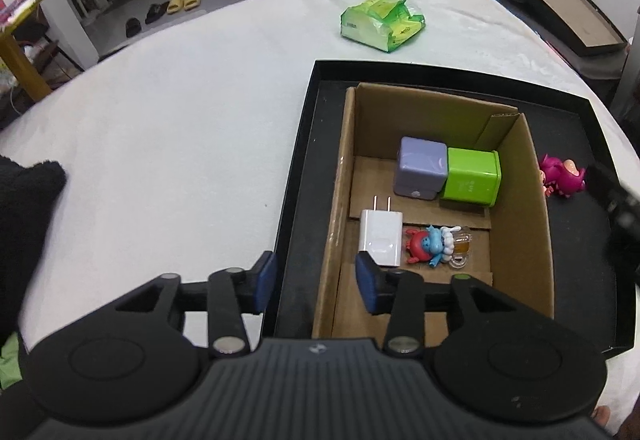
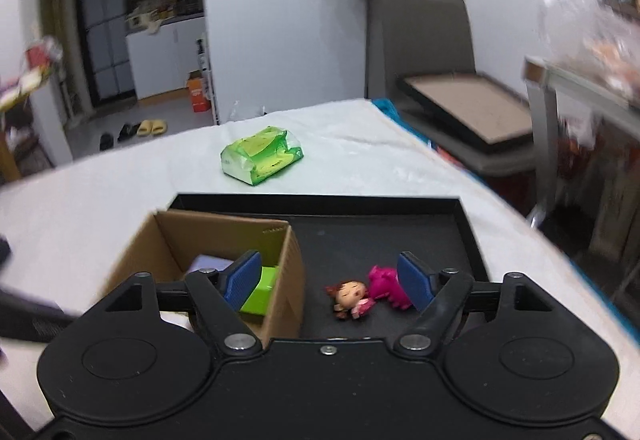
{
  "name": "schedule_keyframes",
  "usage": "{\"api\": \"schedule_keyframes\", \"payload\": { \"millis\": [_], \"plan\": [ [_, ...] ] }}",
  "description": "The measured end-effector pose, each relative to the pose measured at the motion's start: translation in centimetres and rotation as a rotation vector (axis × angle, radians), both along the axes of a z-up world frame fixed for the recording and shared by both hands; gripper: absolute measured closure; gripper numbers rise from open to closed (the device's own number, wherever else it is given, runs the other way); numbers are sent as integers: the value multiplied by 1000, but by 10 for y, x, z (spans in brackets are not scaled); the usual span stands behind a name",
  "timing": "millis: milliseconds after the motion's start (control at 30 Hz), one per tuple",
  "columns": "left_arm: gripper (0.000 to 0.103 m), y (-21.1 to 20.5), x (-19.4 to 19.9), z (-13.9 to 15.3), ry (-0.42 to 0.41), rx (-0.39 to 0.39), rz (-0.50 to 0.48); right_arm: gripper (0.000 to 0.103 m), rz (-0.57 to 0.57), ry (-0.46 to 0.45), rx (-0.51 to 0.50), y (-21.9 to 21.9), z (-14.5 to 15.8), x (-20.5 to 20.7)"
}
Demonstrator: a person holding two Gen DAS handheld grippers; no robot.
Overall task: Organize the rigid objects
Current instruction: 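Move the right gripper to the small doll on the tray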
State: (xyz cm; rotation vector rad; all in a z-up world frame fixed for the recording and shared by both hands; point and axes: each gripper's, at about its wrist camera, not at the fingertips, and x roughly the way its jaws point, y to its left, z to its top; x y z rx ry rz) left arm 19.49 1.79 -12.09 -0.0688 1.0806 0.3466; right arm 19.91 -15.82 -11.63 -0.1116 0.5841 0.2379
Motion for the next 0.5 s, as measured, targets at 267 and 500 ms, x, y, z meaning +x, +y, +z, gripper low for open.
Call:
{"api": "schedule_keyframes", "payload": {
  "millis": [267,500],
  "plan": [
    [54,-10,13,-4,6,21,16,26,7,69,27,-15,-16,14],
    [53,-15,27,-9,10,52,37,26,-1,143,117,-37,-35,38]
  ]
}}
